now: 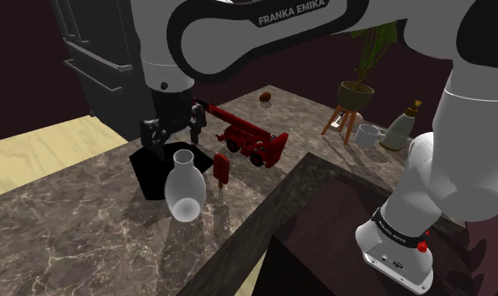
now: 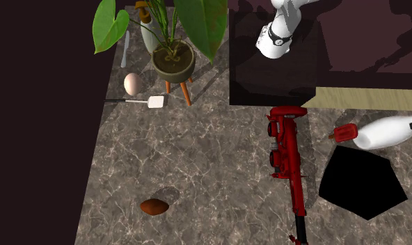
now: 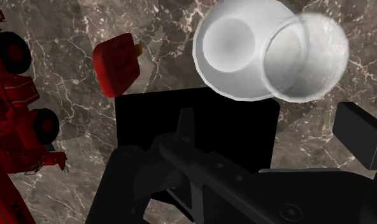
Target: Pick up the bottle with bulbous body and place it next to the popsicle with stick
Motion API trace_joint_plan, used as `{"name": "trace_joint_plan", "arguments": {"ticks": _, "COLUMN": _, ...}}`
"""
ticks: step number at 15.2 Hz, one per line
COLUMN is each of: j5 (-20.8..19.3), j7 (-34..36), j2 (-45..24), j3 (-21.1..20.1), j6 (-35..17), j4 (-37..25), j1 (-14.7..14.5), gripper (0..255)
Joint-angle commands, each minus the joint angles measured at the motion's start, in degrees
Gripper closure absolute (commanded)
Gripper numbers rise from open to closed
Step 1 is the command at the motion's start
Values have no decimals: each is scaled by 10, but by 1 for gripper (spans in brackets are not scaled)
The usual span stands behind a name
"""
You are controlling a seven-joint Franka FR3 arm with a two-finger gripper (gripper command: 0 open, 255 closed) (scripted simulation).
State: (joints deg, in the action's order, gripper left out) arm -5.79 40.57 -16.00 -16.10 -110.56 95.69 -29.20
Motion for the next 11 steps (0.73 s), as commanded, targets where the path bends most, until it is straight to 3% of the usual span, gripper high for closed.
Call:
{"name": "trace_joint_plan", "arguments": {"ticks": 1, "j5": 2, "j7": -2, "j2": 6, "j3": -1, "j6": 29, "j4": -23, "j1": 0, "gripper": 0}}
{"name": "trace_joint_plan", "arguments": {"ticks": 3, "j5": 4, "j7": -3, "j2": 9, "j3": -2, "j6": 62, "j4": -53, "j1": -1, "gripper": 0}}
{"name": "trace_joint_plan", "arguments": {"ticks": 11, "j5": 4, "j7": -3, "j2": 9, "j3": -2, "j6": 62, "j4": -53, "j1": -1, "gripper": 0}}
